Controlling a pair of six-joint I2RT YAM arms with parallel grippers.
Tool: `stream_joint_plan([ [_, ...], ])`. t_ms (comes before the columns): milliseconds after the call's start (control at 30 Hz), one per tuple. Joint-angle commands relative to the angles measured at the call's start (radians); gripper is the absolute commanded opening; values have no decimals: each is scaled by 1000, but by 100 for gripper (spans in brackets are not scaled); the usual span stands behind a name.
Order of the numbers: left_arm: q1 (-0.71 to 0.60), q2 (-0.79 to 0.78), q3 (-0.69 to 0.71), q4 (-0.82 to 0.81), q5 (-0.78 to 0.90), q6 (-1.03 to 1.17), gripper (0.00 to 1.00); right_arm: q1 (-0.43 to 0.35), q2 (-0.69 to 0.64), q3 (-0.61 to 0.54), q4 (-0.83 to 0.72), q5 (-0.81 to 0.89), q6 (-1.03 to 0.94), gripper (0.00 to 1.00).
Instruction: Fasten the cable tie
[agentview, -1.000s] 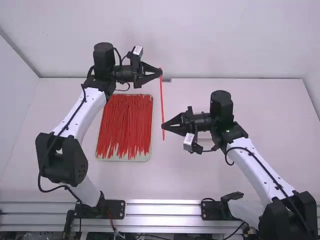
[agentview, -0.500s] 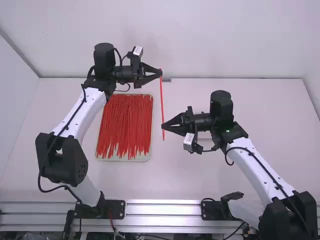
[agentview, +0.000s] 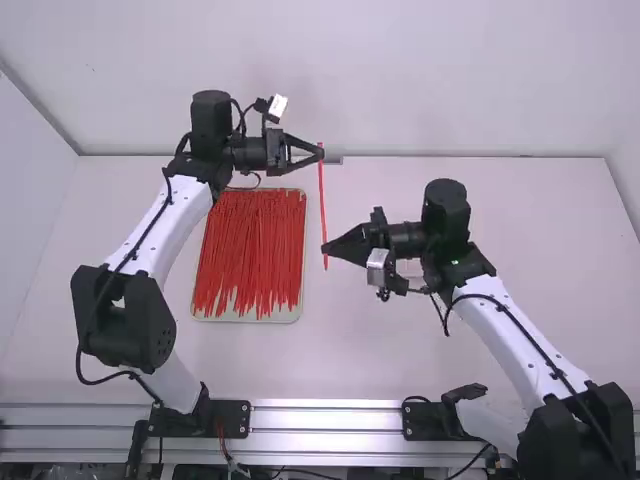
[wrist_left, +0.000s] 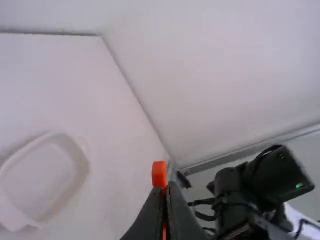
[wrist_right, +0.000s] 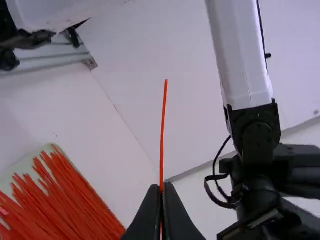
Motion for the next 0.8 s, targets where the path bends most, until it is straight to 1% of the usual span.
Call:
stream_joint_plan([
  [0,-8,3,17,3,22,162,2,3,7,26,-1,-7,143,0],
  [67,-8,3,18,-2,24,237,2,-5,7,26,0,-2,190,0],
  [100,-8,3,18,-2,24,237,2,-5,7,26,0,-2,190,0],
  [167,-8,3,17,-30,23,332,2,-16,7,26,1,-3,239,0],
  [267,-11,3,10,-60,24,438,2,-27,7,26,-2,-2,241,0],
  [333,-21,3,-5,-51,22,472,2,-35,7,26,2,-3,267,0],
  [400,-23,3,-13,-41,24,484,2,-40,7,26,10,-3,294,0],
  [467,-23,3,-35,8,26,476,2,-49,7,26,39,-3,357,0],
  [633,-35,3,-64,66,23,471,2,-52,7,26,46,-11,369,0],
  [767,-35,3,-103,126,25,516,2,-52,7,24,42,-42,428,0],
])
